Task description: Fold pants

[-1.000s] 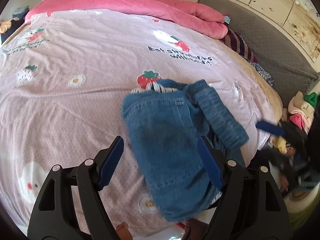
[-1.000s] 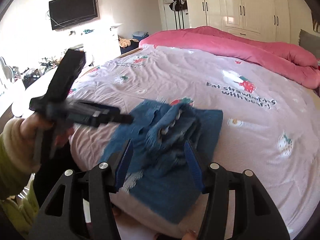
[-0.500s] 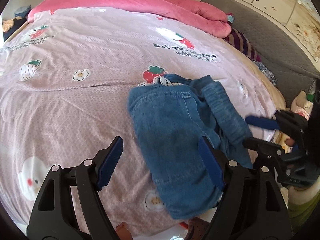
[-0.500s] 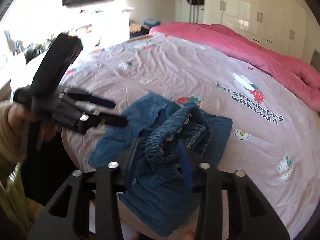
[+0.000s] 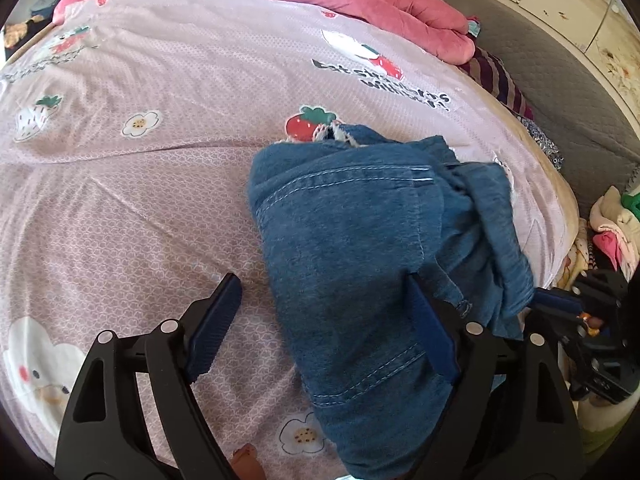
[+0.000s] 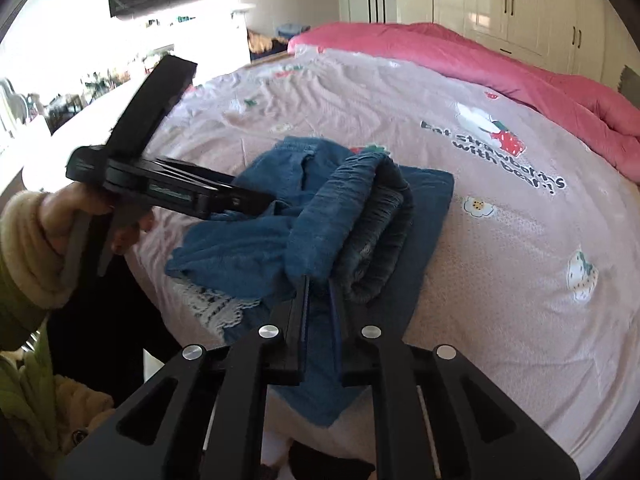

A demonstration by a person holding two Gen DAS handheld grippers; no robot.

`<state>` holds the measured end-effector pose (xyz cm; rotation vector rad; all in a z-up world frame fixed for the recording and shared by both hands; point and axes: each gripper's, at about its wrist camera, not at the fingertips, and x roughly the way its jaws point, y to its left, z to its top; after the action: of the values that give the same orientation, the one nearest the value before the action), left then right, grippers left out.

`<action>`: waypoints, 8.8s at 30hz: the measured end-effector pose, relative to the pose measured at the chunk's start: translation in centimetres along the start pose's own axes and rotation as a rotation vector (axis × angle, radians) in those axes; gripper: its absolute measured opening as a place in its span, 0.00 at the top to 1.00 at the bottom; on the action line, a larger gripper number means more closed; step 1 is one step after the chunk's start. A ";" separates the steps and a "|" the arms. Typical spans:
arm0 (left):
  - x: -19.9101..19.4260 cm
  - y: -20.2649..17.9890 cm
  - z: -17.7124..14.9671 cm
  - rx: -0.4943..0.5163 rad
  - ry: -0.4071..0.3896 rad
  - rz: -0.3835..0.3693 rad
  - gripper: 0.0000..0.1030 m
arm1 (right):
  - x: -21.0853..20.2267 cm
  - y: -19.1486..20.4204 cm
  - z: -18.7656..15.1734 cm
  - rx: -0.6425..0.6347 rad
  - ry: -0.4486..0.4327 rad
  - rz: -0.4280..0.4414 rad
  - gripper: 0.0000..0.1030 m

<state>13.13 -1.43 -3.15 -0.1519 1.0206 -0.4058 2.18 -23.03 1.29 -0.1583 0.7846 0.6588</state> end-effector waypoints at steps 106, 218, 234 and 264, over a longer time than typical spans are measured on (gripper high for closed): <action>0.5 -1.0 -2.0 0.031 -0.020 0.030 0.11 | 7.5 -9.2 1.4 0.480 0.030 0.139 0.05; 2.9 1.3 5.6 0.001 -0.124 0.030 0.81 | 13.4 -11.4 9.1 0.492 -0.012 0.110 0.62; 2.3 1.4 5.1 0.011 -0.133 0.019 0.73 | 12.4 -11.8 8.4 0.493 -0.001 0.032 0.38; -2.3 0.6 4.0 -0.001 -0.203 0.075 0.22 | 7.7 -10.2 9.1 0.427 -0.058 -0.039 0.10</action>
<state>15.68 -0.22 0.53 -0.1520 0.8238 -0.3153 17.80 -23.97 1.30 0.2336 0.8463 0.4441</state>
